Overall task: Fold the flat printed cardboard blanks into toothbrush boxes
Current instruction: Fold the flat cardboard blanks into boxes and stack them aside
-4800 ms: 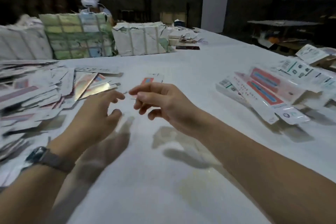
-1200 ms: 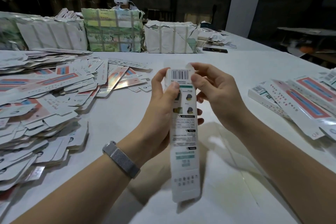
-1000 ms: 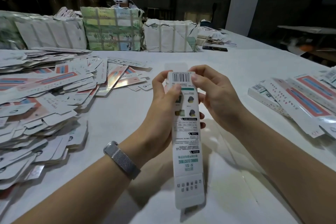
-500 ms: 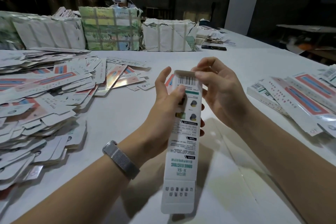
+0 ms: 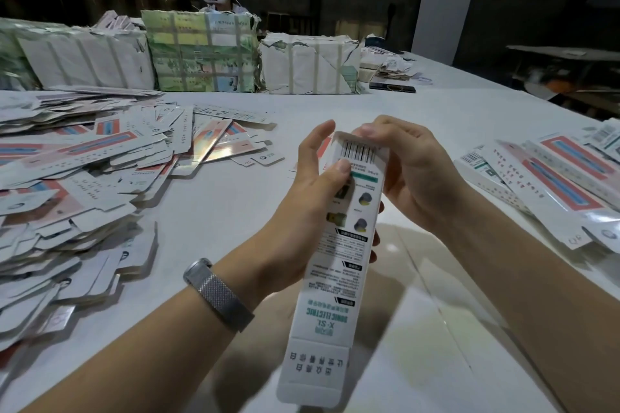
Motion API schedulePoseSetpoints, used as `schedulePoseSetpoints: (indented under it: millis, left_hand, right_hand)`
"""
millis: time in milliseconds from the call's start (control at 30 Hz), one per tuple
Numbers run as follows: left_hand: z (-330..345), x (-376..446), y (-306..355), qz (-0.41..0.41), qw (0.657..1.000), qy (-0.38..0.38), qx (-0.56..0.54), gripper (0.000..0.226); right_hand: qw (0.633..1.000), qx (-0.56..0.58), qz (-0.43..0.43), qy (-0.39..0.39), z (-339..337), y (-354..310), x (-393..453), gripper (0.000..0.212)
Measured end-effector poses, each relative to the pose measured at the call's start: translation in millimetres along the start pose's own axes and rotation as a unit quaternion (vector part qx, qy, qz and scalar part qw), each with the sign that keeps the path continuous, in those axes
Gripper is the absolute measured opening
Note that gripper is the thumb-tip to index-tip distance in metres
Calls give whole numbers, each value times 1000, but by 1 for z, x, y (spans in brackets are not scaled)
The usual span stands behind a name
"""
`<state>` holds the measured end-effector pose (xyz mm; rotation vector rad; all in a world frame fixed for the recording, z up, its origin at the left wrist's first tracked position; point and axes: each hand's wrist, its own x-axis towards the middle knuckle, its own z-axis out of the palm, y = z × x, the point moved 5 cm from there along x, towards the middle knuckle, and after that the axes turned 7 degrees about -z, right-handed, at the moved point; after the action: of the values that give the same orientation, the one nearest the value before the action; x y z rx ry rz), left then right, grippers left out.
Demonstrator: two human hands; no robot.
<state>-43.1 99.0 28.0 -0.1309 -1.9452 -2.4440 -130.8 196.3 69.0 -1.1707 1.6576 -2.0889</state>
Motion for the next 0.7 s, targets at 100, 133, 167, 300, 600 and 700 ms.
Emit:
schedulePoseSetpoints:
  millis: [100, 133, 167, 300, 600, 700]
  left_hand:
    - [-1, 1, -1, 0, 1000, 1, -6, 40]
    - [-1, 1, -1, 0, 1000, 2, -6, 41]
    - [-1, 1, -1, -1, 1000, 0, -6, 43]
    - [-1, 1, -1, -1, 1000, -12, -11, 43]
    - [1, -2, 1, 1, 1000, -15, 14, 36]
    - [0, -3, 4, 8, 1000, -11, 15, 32]
  right_hand:
    - [999, -42, -20, 13, -4, -4, 1, 10]
    - [997, -63, -30, 21, -6, -5, 1, 8]
    - [996, -78, -41, 29, -7, -6, 1, 7]
    - [992, -98, -60, 47, -8, -9, 0, 15]
    - [990, -135, -51, 5, -13, -14, 1, 18]
    - [991, -121, -50, -16, -12, -14, 1, 23]
